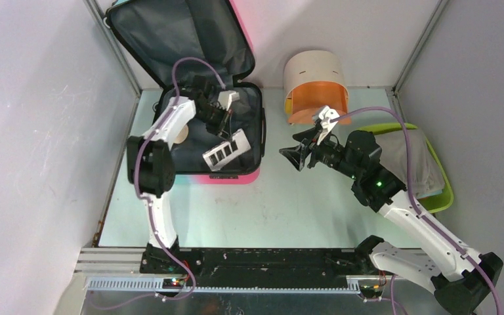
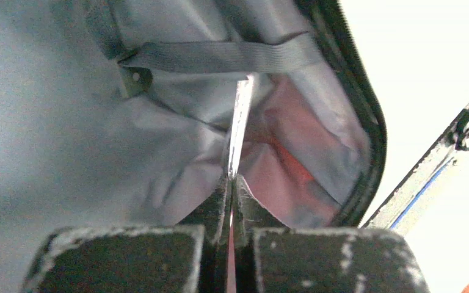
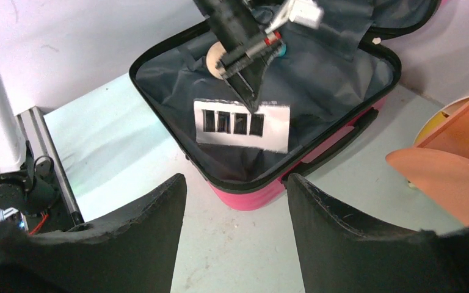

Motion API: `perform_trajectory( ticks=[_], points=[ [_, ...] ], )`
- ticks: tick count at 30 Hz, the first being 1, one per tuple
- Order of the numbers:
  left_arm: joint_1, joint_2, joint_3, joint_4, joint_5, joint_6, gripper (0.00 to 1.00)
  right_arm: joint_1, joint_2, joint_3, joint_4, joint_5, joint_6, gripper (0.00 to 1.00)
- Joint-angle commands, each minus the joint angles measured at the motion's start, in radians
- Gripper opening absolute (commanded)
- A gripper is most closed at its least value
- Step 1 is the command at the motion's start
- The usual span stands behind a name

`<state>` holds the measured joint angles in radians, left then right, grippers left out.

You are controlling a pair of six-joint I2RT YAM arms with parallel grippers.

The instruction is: Open, take out, and arrange the luggage

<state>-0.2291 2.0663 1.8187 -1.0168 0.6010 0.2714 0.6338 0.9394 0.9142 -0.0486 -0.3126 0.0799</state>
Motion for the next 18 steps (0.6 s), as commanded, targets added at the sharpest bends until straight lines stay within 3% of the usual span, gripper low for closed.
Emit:
perform_trajectory(
  ticks=[1, 10, 18],
  points=[
    [-0.011, -0.218, -0.022, 0.034, -0.038, -0.044, 0.0, 0.005, 0.001, 0.037, 0.093, 0.044, 0.051, 0.64],
    [-0.139, -0.402, -0.016, -0.074, -0.09, -0.008, 0.0, -0.005, -0.005, 0.037, 0.088, -0.053, -0.039, 0.67],
    [-0.267, -0.496, -0.032, -0.101, -0.015, -0.011, 0.0, -0.022, 0.012, 0.056, 0.029, -0.103, -0.074, 0.77]
  ],
)
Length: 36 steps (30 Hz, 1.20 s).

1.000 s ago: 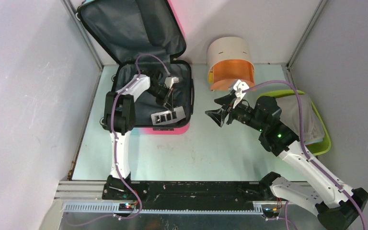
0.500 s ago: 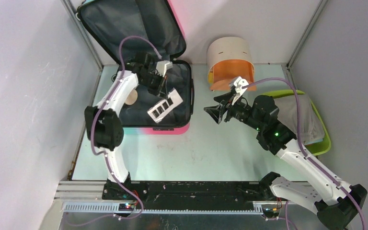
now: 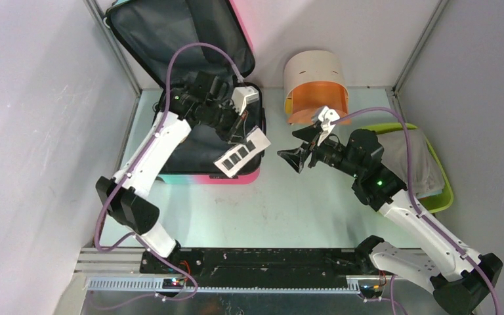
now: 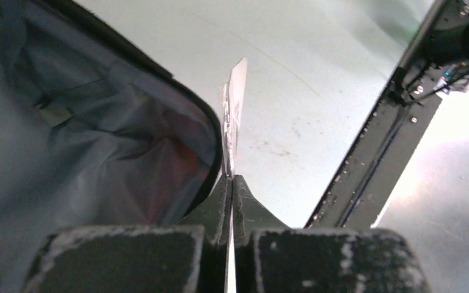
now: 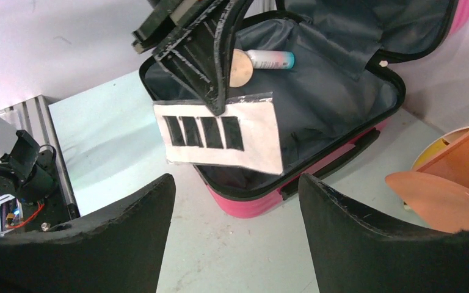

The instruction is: Open, take out, and arrange the luggage

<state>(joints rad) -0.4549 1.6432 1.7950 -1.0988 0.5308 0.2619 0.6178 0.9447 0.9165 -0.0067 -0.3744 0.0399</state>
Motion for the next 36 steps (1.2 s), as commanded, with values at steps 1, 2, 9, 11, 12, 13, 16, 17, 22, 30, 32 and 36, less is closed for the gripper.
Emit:
perform_trajectory(
  ticks=[1, 2, 9, 11, 12, 13, 16, 17, 22, 30, 32, 36],
  points=[
    [-0.049, -0.077, -0.015, -0.015, 0.078, -0.002, 0.0, -0.007, 0.016, 0.054, -0.026, -0.057, -0.032, 0.77],
    [-0.063, -0.085, -0.019, -0.012, 0.09, -0.005, 0.0, -0.007, 0.02, 0.054, -0.029, -0.063, -0.03, 0.78],
    [-0.131, -0.107, -0.046, -0.014, 0.174, 0.043, 0.0, -0.026, 0.08, 0.055, -0.018, -0.104, -0.036, 0.79],
    [-0.147, -0.108, -0.046, -0.027, 0.179, 0.059, 0.0, -0.038, 0.098, 0.055, -0.013, -0.141, -0.038, 0.79],
    [-0.148, -0.11, -0.048, -0.026, 0.182, 0.061, 0.0, -0.04, 0.111, 0.055, -0.015, -0.175, -0.037, 0.79],
    [-0.15, -0.112, -0.05, -0.026, 0.197, 0.061, 0.0, -0.04, 0.119, 0.055, -0.017, -0.191, -0.038, 0.79],
    [-0.153, -0.124, -0.054, -0.02, 0.233, 0.068, 0.0, -0.034, 0.16, 0.054, -0.031, -0.245, -0.037, 0.76],
    [-0.154, -0.127, -0.059, -0.015, 0.238, 0.067, 0.0, -0.034, 0.167, 0.054, -0.032, -0.254, -0.037, 0.75],
    [-0.154, -0.137, -0.066, -0.002, 0.227, 0.063, 0.0, -0.033, 0.18, 0.055, -0.017, -0.298, -0.026, 0.26],
    [-0.154, -0.224, -0.113, 0.128, -0.052, -0.035, 0.87, -0.12, 0.072, 0.054, 0.037, -0.193, 0.197, 0.0],
    [-0.154, -0.267, -0.133, 0.174, -0.156, -0.065, 0.98, -0.188, 0.025, 0.055, 0.035, -0.176, 0.282, 0.0],
    [-0.153, -0.36, -0.219, 0.266, -0.369, -0.107, 1.0, -0.318, -0.027, 0.123, -0.042, -0.146, 0.351, 0.0]
  ],
)
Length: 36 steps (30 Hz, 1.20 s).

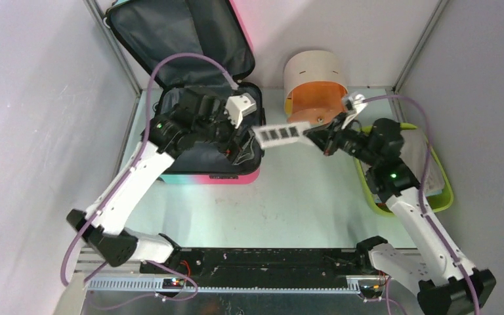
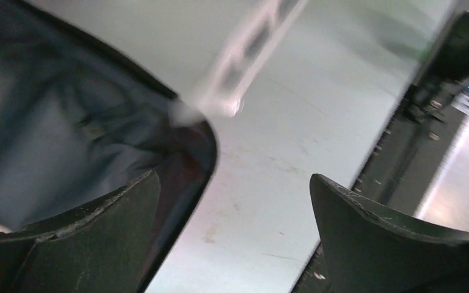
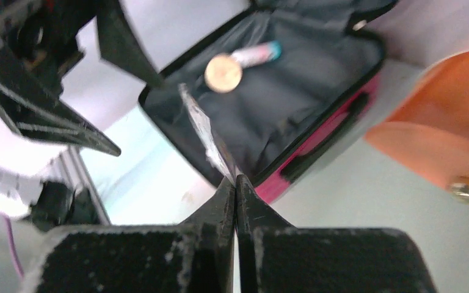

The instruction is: Open, take out, and arrange the luggage

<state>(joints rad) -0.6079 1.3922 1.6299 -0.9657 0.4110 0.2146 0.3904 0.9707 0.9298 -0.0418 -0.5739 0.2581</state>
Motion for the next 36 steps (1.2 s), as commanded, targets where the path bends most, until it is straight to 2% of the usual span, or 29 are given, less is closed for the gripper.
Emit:
perform_trajectory(
  ticks=[1, 7, 10, 14, 17, 21, 26, 36],
  points=[
    [-0.001, -0.144, -0.078, 0.168, -0.276, -0.057, 1.0, -0.14, -0.035, 0.139, -0.077, 0.047, 0.166, 0.0],
    [-0.001, -0.278, -0.351, 0.285, -0.552, -0.001, 1.0, -0.347, 0.079, 0.384, -0.349, -0.007, 0.451, 0.0],
    [-0.001, -0.335, -0.48, 0.327, -0.604, 0.018, 1.0, -0.424, 0.109, 0.397, -0.384, -0.018, 0.582, 0.0],
    [-0.001, -0.43, -0.613, 0.449, -0.641, 0.011, 1.0, -0.452, 0.153, 0.4, -0.415, 0.004, 0.635, 0.0],
    [-0.001, -0.462, -0.703, 0.515, -0.705, 0.005, 1.0, -0.456, 0.196, 0.401, -0.379, -0.012, 0.665, 0.0],
    [-0.001, -0.436, -0.753, 0.574, -0.756, -0.002, 1.0, -0.451, 0.271, 0.401, -0.267, -0.029, 0.74, 0.0],
    [-0.001, -0.369, -0.698, 0.513, -0.747, -0.021, 1.0, -0.433, 0.347, 0.405, -0.117, -0.055, 0.887, 0.0],
    [0.0, -0.398, -0.713, 0.52, -0.767, -0.019, 1.0, -0.415, 0.51, 0.471, -0.221, 0.038, 0.842, 0.0]
  ],
)
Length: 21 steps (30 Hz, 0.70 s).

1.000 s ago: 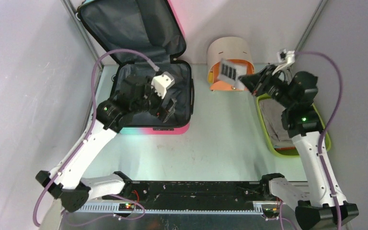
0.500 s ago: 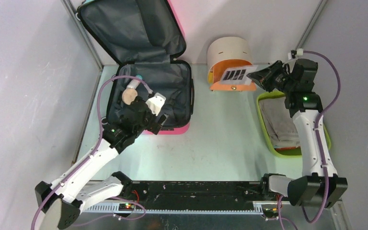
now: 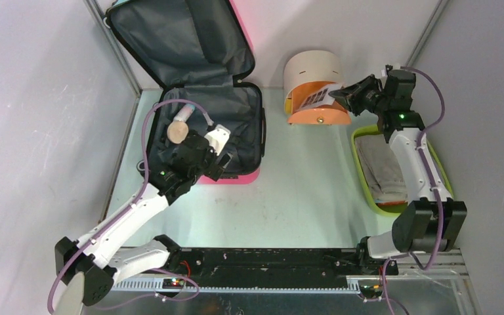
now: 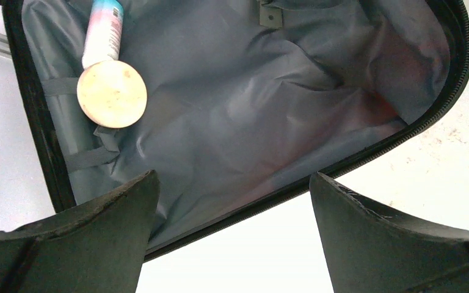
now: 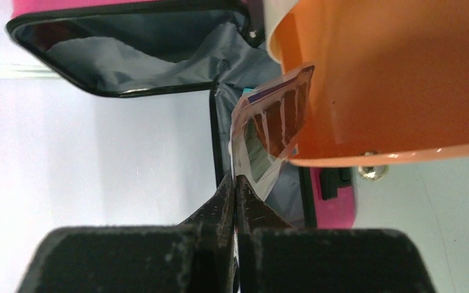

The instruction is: Open, take out, and arrange the luggage

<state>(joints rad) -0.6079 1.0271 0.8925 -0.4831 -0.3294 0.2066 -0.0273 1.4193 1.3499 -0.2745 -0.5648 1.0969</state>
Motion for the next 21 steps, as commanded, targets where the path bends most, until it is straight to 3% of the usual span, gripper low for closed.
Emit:
perform_trajectory(
  ticks=[1, 10, 16, 21],
  points=[
    [0.0, -0.035, 0.024, 0.037, -0.031, -0.011, 1.0, 0.007, 0.096, 0.06, 0.008, 0.024, -0.004, 0.0],
    [0.001, -0.038, 0.018, 0.036, -0.032, -0.007, 1.0, 0.068, 0.328, 0.313, -0.171, 0.089, -0.145, 0.06],
    [0.0, -0.039, 0.013, 0.038, -0.046, -0.007, 1.0, 0.068, 0.355, 0.378, -0.274, 0.2, -0.23, 0.36],
    [0.001, -0.033, 0.01, 0.041, -0.044, -0.011, 1.0, 0.068, 0.362, 0.548, -0.437, 0.353, -0.391, 0.5]
  ],
)
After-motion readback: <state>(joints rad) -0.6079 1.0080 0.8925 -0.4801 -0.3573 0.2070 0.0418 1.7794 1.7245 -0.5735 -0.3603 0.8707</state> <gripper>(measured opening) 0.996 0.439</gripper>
